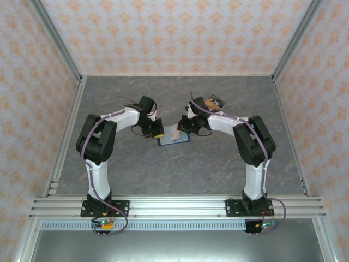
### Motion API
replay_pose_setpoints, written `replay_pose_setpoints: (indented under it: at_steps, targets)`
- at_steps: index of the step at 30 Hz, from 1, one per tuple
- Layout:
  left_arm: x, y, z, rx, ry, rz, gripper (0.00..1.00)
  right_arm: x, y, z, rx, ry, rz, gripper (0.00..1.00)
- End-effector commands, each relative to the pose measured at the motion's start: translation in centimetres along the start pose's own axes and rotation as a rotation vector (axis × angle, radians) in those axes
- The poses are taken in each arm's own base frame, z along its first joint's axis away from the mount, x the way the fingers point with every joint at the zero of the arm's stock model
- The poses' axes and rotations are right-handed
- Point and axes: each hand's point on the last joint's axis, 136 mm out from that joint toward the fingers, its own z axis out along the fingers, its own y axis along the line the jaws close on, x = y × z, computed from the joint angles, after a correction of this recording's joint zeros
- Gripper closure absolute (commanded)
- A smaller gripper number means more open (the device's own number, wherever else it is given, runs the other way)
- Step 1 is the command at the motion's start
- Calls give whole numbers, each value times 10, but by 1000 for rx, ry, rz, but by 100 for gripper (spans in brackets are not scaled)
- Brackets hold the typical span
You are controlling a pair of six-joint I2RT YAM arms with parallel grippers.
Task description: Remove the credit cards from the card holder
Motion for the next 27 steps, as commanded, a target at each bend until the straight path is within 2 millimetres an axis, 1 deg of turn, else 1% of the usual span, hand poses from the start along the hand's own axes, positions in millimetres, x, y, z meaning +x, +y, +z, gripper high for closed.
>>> replay_pose_setpoints:
  at_steps: [1,4,5,7,8,11,13,15,17,21,23,27]
  targets:
    - [6,20,-6,-108,11,-36,83,-9,-15,-41,178,-75,-133,100]
    - [1,1,-23,-61,-21,-12,73,-26,-12,-80,294,-148,-275,100]
    - [-2,-5,-31,-47,-47,-35,67,-33,-10,-92,329,-175,-317,100]
    - [-6,-16,-51,-25,-108,-28,59,-46,-4,-112,370,-228,-400,100]
    - [-8,-19,-60,-26,-131,-23,54,-52,-2,-120,389,-248,-447,100]
    - [-9,-17,-79,-53,-182,-26,43,-69,2,-140,435,-302,-565,100]
    - [-8,-11,-88,-78,-199,-35,37,-75,2,-147,458,-296,-654,100]
    - [-8,-5,-94,-93,-215,-43,32,-80,-3,-152,485,-274,-721,100]
    - [-9,3,-99,-114,-230,-53,28,-87,-12,-156,506,-247,-754,100]
    - [-10,14,-107,-143,-254,-54,17,-99,-33,-161,506,-182,-762,100]
    - [-10,16,-111,-149,-265,-44,12,-103,-43,-158,494,-141,-754,100]
    - [-10,16,-115,-150,-281,-31,4,-108,-56,-149,470,-76,-757,100]
